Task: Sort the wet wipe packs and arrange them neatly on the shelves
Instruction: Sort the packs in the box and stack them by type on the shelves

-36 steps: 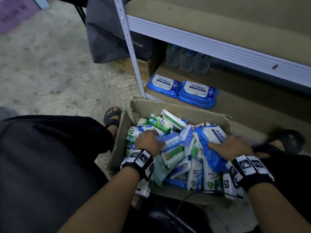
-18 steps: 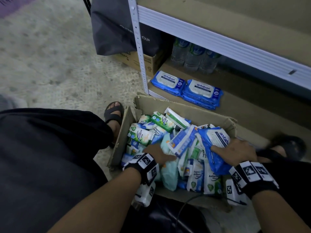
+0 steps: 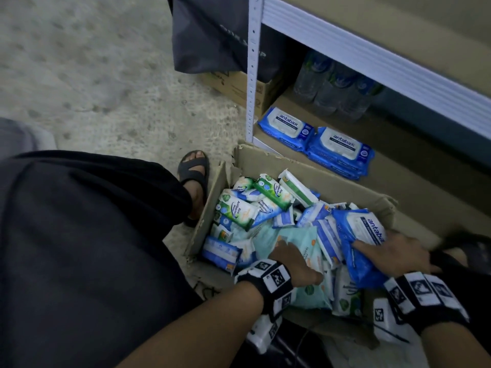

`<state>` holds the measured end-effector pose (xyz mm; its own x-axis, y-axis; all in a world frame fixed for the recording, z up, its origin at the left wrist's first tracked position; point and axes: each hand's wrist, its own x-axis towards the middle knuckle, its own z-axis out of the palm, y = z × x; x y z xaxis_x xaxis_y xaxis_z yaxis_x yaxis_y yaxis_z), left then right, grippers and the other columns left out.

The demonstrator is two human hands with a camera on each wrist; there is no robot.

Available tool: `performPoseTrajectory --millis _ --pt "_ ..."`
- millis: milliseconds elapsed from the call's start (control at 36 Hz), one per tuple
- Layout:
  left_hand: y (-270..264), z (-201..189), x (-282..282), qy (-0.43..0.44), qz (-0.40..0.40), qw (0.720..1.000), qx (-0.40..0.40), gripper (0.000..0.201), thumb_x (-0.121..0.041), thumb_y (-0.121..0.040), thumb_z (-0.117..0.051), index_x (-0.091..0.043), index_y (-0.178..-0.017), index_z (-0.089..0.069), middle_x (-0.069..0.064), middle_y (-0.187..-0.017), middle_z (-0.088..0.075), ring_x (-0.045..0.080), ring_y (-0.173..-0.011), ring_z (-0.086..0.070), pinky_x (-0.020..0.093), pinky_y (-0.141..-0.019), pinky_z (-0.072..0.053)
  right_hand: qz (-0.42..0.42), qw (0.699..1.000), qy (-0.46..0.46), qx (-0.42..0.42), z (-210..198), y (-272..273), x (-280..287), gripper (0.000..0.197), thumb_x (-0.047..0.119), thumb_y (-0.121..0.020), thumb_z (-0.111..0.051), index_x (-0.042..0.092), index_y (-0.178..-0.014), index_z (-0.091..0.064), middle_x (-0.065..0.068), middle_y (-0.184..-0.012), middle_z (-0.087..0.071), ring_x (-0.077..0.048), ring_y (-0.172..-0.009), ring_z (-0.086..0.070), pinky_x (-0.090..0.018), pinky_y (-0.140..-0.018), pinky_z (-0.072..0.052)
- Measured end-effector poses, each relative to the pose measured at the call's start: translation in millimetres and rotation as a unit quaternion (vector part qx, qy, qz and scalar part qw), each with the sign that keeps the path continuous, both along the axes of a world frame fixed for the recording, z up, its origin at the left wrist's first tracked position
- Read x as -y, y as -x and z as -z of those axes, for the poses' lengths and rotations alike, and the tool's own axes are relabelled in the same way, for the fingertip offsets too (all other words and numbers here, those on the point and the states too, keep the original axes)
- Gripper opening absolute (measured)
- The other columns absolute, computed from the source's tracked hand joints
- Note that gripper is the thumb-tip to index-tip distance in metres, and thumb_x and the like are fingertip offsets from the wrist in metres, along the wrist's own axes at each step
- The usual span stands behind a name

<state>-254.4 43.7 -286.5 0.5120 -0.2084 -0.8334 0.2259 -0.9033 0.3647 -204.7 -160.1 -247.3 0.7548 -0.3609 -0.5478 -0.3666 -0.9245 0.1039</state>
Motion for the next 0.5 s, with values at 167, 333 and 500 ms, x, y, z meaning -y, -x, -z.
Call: performPoseTrajectory --millis 167,333,500 --pt "-30 10 -34 0.043 -0.060 0.992 0.102 0.051 -0.046 -0.097 -0.039 -0.004 -0.083 -0.063 0.017 -0.088 -0.063 0.033 -0.092 -0.064 0.037 -0.086 -0.053 0.000 1.000 0.010 -0.003 2 -1 -1 0.075 0.074 -0.073 -0.064 0.012 -0.117 -0.060 -0.016 -0.116 -0.066 -0.035 -0.105 -0.061 -0.039 -0.084 -0.049" --pt "-63 44 -73 -0.114 -0.164 0.946 0.255 0.065 -0.050 -0.082 -0.063 -0.016 -0.134 -0.042 0.008 -0.138 -0.040 0.029 -0.128 -0.037 0.043 -0.101 -0.039 0.001 1.000 0.004 -0.007 6 -1 1 0.075 0.078 -0.069 -0.062 0.017 -0.113 -0.059 -0.014 -0.112 -0.066 -0.036 -0.103 -0.061 -0.040 -0.085 -0.052" --pt "-63 85 -90 -0.176 -0.054 0.962 0.201 0.136 -0.073 -0.062 -0.074 -0.010 -0.154 0.004 0.014 -0.162 -0.001 0.037 -0.148 -0.006 0.053 -0.116 -0.015 -0.009 1.000 0.019 -0.003 10 -2 2 0.074 0.080 -0.068 -0.061 0.019 -0.109 -0.059 -0.014 -0.111 -0.066 -0.036 -0.103 -0.061 -0.040 -0.083 -0.051"
